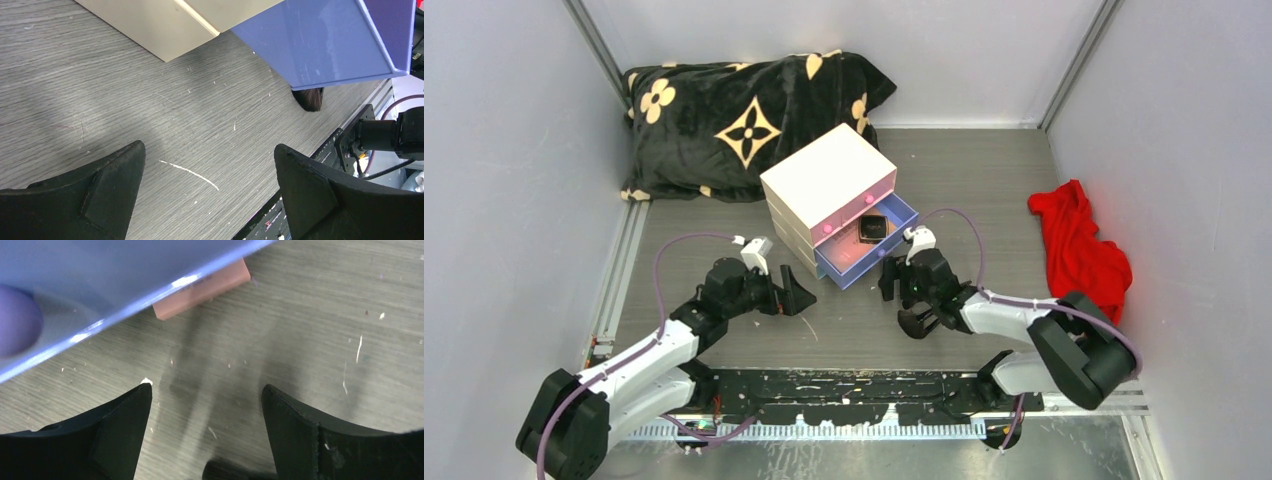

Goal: Organize the makeup
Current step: Move the storage box to the center of the board.

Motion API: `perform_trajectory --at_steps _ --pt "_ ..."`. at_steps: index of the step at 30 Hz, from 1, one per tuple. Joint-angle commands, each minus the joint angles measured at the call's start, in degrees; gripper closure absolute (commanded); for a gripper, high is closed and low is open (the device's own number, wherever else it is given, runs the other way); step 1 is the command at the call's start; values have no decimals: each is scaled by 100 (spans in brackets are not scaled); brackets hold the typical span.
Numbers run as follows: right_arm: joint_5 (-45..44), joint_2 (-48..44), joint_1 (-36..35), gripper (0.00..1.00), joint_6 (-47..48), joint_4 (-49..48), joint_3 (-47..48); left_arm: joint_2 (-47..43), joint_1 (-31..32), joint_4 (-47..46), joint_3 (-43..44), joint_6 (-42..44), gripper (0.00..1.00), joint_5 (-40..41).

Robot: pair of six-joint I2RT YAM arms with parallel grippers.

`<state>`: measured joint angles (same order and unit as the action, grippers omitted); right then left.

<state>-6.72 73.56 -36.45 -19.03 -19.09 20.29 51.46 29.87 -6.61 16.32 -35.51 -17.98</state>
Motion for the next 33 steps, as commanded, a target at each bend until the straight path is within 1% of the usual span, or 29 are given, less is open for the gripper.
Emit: perform_trajectory --at_steps 1,4,8,11,14,17,20,23,26,28,33 --pt "65 291 -20 16 148 -541 498 10 -42 -223 47 111 0 104" --pt "16 264 -17 16 163 -423 573 -90 -58 -239 -6 72 0 174" --pt "-140 -60 -20 16 158 -368 381 -203 -91 -262 -46 98 0 238" --pt "-112 -85 -20 16 233 -432 292 -49 -206 -365 32 135 0 107" --pt "-70 98 -16 16 257 -300 433 174 -282 -507 81 132 0 -33" --pt "43 49 -20 16 151 -309 379 172 -292 -606 74 79 0 -64" --pt "87 -216 -15 17 -32 -271 159 -91 -297 -616 86 51 0 -66" --pt "27 -655 -20 18 -109 -87 -58 -427 -297 -333 226 104 0 -45" --pt "-112 -1060 -18 18 -93 175 -143 -427 -306 -167 387 146 0 -81" --pt "-176 -1287 -19 18 -76 329 -133 -279 -306 -417 301 1 0 -187" --pt "-240 -1710 -20 19 -57 676 -61 209 -292 -1714 -331 -733 10 -284"
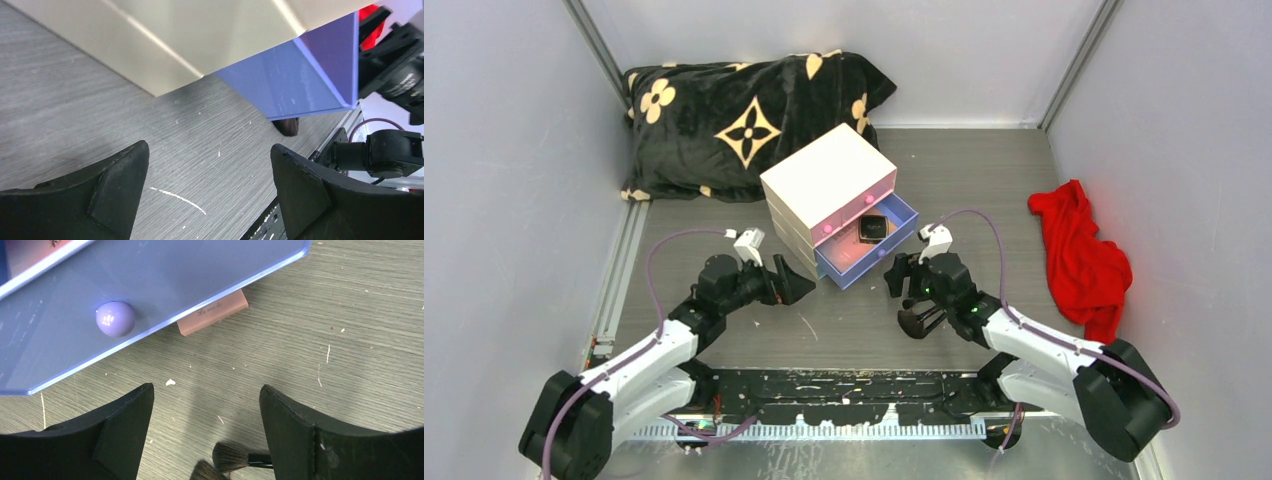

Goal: Organize the makeup
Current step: Move the storage box to the center of the board.

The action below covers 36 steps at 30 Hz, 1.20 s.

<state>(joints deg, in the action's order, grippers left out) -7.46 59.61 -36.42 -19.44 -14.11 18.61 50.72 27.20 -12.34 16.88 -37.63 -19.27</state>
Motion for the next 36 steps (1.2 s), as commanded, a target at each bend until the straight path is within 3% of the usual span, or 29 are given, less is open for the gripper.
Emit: perform_trajectory --at_steps 1,8,11,15,17,22,29,32,36 --pt "-167 -393 -23 18 -15 206 107 380 -30 -1289 -468 -564 12 -135" --pt "-185 -624 -22 18 -7 299 77 633 252 -1521 -606 -513 25 379" --pt "-177 -648 -22 18 -24 298 57 723 339 -1552 -568 -500 37 609" --pt "-208 -678 -19 18 -24 326 37 1057 514 -1698 -457 -465 83 774" --pt "-233 -711 -23 17 -16 359 42 1292 622 -1833 -448 -480 96 857" --pt "-221 -778 -18 17 7 353 28 2075 1043 -2610 -440 -584 100 1305" --pt "-228 -689 -20 17 11 310 66 4220 1145 -5228 -521 -1309 100 1582" --pt "-233 -697 -22 17 16 284 35 5350 1195 -6800 -615 -1681 100 1898" --pt "-249 -763 -13 17 50 352 24 5945 1315 -6966 -423 -1830 100 2322"
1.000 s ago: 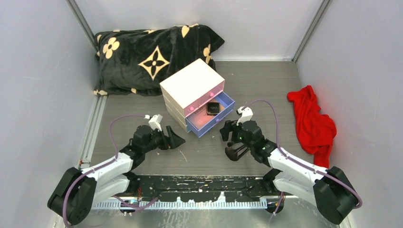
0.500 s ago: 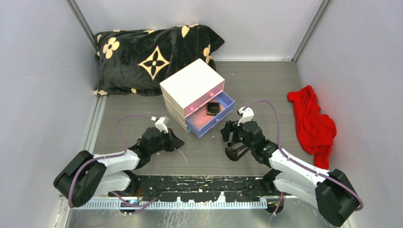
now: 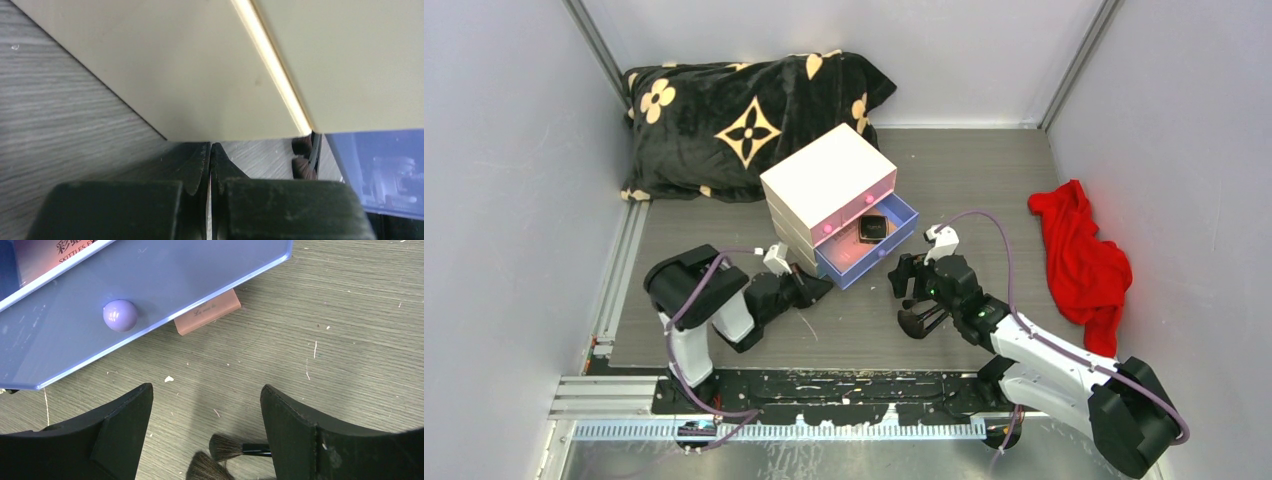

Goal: Organize the makeup
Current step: Move the storage box to the center of the board.

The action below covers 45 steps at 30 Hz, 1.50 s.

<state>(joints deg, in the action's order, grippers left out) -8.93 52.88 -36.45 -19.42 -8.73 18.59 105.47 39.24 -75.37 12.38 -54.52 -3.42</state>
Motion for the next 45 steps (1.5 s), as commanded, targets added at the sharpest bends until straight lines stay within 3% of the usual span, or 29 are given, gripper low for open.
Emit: perform_trajectory --at_steps 1,10,16,26,36,38,40,41,43,44,45 --pt "-115 -126 -9 17 63 -144 30 433 158 -663 35 -51 100 832" --pt "-107 -349 -10 17 105 -76 82 -167 -12 -298 -113 152 100 1542" --pt "-32 -242 -12 17 70 -109 88 -25 -814 -653 -167 30 100 1182" --pt "104 -59 -7 16 77 -144 107 312 -1026 -654 377 250 100 1119" --pt "315 399 -12 11 279 -286 172 250 -1713 -564 611 487 99 376" --pt "340 538 -7 10 384 -480 167 139 -1718 -513 597 551 93 210" --pt "325 805 -7 9 501 -541 293 -43 -1717 -456 509 615 79 129" --pt "327 934 -10 9 556 -542 374 -173 -1718 -368 444 663 66 117" --pt "337 1180 -10 9 680 -626 509 -586 -1718 130 373 759 19 53" --pt "335 1296 -7 9 745 -718 566 -838 -1714 505 377 824 7 -19" --pt "324 1408 -7 8 796 -777 618 -1137 -1710 853 367 918 4 -68"
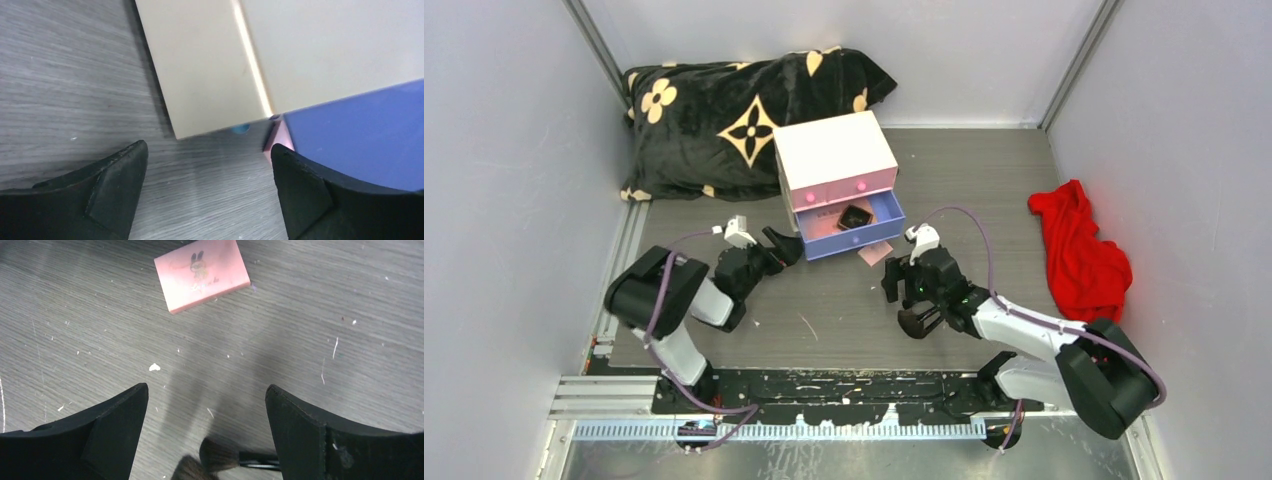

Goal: Organize the makeup
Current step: Move the storage box to the center of the board.

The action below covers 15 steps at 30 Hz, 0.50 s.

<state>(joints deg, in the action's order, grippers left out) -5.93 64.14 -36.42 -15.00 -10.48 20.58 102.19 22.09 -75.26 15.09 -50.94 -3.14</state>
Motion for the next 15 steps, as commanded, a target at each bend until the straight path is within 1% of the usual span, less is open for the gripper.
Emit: perform_trajectory --at_steps 1,2,3,4,5,8,10,12,15 --pt "-13 385 -11 7 382 -657 483 -1101 14 1199 80 644 3 -128" --pt "-33 472 -12 6 417 -742 542 -1452 21 1530 62 719 2 -137" --pt "-54 559 -11 2 433 -817 570 -1823 16 1964 56 816 1 -122" --pt "-84 621 -11 0 421 -904 566 -2334 17 2460 74 921 0 -100" --pt "-54 676 -6 0 403 -1022 535 -2746 20 3096 94 1035 0 -44" --pt "87 775 -13 0 310 -1239 458 -3808 15 4145 170 1357 0 205" --pt "158 818 -12 0 269 -1210 438 -4169 9 4596 193 1429 0 383" --pt "163 815 -14 0 231 -1194 419 -4243 -21 4814 177 1407 0 434" --pt "178 823 -14 0 264 -1256 368 -4183 -44 4703 26 1283 0 378"
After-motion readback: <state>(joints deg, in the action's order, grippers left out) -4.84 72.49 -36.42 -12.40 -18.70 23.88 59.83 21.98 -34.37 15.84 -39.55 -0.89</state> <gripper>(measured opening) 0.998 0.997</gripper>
